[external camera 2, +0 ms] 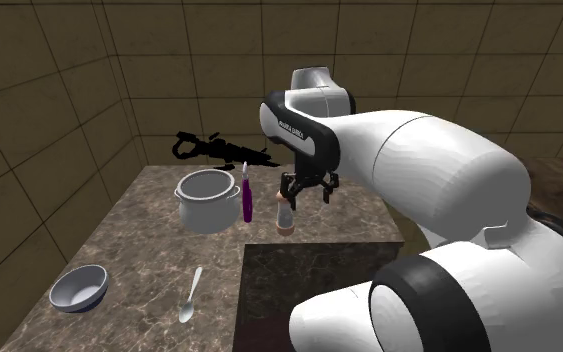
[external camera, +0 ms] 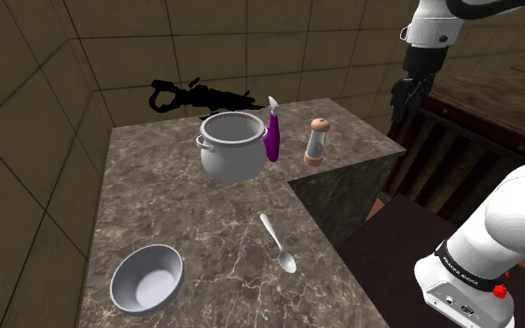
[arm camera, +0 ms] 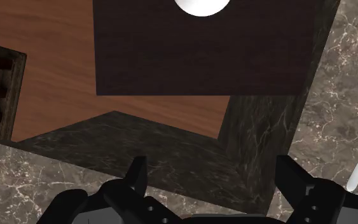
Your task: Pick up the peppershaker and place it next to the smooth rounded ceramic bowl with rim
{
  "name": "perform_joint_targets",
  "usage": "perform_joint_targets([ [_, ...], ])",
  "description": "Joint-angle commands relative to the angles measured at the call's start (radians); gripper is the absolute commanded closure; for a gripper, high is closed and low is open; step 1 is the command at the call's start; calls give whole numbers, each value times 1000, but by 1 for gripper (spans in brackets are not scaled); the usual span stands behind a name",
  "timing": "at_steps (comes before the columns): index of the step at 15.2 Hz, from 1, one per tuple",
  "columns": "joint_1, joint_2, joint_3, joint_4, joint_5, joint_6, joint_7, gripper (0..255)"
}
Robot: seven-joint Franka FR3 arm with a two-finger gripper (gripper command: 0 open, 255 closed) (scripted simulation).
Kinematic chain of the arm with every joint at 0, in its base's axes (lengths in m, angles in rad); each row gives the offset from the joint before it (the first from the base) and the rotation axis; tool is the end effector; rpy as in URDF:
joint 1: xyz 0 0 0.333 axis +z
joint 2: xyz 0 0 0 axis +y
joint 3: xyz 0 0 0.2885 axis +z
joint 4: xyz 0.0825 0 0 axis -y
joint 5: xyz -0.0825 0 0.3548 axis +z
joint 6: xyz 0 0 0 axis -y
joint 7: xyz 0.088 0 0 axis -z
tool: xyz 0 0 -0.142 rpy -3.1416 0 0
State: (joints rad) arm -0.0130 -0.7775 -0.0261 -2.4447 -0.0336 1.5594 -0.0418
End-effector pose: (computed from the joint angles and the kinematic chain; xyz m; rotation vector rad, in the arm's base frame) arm 0.2894 -0.0169 0.4937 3.1256 0.0197 -0.1696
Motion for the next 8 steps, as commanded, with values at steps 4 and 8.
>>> perform_joint_targets([
  [4, 2, 88, 10, 0, -16, 112, 4, 0],
  [8, 2, 217, 24, 21, -41, 251, 14, 0],
])
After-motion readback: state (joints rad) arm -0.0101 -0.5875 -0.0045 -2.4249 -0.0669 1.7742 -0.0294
